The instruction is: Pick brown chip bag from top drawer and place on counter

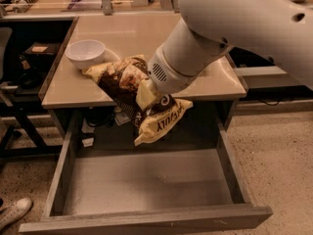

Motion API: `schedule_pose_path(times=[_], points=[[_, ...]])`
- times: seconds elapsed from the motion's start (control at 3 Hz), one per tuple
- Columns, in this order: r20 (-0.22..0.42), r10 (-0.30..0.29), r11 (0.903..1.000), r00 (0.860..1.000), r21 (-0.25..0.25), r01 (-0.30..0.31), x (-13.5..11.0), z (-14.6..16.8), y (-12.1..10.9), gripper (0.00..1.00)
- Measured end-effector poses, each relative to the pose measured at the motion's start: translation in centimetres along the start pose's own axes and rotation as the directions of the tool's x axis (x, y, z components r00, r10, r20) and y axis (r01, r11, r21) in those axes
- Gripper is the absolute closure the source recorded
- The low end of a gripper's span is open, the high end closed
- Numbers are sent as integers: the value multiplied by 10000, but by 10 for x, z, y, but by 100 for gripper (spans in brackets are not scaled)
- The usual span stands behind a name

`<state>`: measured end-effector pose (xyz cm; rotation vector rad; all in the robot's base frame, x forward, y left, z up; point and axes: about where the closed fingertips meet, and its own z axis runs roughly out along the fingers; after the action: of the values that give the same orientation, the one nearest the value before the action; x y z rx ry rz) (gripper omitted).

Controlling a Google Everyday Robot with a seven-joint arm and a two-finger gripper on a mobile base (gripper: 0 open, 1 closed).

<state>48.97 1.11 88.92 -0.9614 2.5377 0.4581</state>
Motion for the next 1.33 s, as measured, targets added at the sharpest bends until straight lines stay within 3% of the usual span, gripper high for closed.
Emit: schedule_pose_path(times=[1.0,1.33], points=[[-80,17,9998,10000,-174,-18,-81,7,-29,100],[-128,66,10000,9999,-6,-66,-104,14,-41,100]])
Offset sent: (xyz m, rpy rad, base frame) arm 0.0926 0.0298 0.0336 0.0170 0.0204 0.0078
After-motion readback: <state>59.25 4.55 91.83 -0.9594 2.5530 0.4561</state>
